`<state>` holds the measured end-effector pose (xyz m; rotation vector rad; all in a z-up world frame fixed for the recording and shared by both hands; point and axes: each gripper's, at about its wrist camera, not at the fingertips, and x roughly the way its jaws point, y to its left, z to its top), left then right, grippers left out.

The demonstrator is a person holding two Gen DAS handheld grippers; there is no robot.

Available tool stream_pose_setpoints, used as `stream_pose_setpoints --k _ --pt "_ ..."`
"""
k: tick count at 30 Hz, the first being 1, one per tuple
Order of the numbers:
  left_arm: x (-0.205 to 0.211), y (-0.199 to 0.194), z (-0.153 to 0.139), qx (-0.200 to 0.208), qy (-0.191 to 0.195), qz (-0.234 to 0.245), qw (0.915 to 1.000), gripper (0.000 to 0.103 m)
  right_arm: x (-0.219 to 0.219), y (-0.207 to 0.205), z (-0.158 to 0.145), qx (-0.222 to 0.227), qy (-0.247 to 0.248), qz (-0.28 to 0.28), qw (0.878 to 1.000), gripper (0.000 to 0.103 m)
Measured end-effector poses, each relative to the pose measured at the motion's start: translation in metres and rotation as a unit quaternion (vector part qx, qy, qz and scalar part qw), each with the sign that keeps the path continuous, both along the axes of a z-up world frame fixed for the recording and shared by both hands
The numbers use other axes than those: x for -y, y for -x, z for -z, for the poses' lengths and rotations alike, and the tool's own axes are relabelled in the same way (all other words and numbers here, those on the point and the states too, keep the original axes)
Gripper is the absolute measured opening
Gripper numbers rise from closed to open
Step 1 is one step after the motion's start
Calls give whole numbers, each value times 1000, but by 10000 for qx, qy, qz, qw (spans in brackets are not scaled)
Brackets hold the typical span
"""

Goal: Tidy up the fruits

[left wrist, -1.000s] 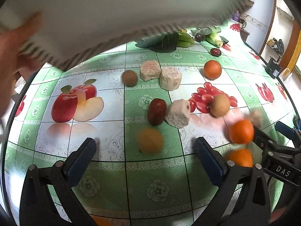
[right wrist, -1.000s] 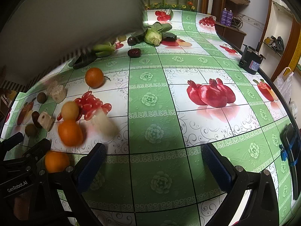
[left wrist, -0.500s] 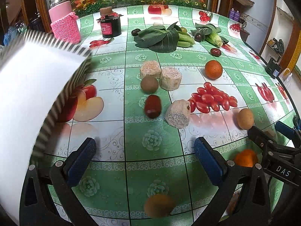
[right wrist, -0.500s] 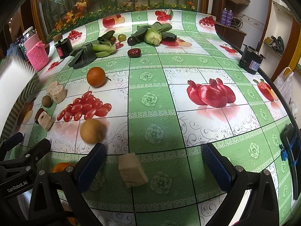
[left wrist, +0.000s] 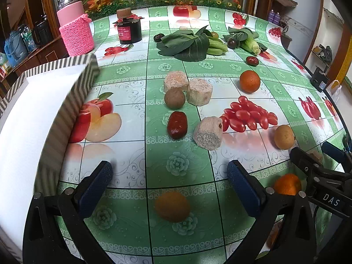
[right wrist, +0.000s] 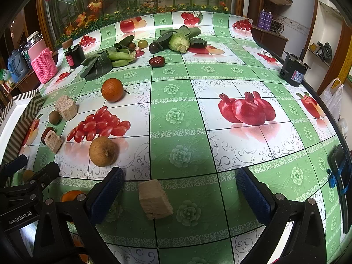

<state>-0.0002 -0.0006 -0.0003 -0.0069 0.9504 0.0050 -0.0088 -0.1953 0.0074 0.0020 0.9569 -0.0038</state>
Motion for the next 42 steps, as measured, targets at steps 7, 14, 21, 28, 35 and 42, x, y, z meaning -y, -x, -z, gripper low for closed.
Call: stream_pose_setpoints --k 7,14,21,28,35,42 --pt "0 0 0 0 1 -1 10000 103 0 0 0 0 1 -1 10000 103" --pt "0 0 0 -1 2 -2 10000 103 0 0 0 0 6 2 10000 103" --pt "0 0 0 0 1 -1 10000 103 0 0 0 -1 1 0 10000 103" --pt "-1 -7 -3 -457 -23 316 9984 103 5 -6 -3 -594 -23 32 9982 103" --pt "-3 4 -19 -827 -197 605 9945 103 9 8 -25 -847 -346 -84 9958 103" --pt "-19 33 -58 -718 -128 1011 9922 103 -9 28 -56 -783 -43 -567 9953 103"
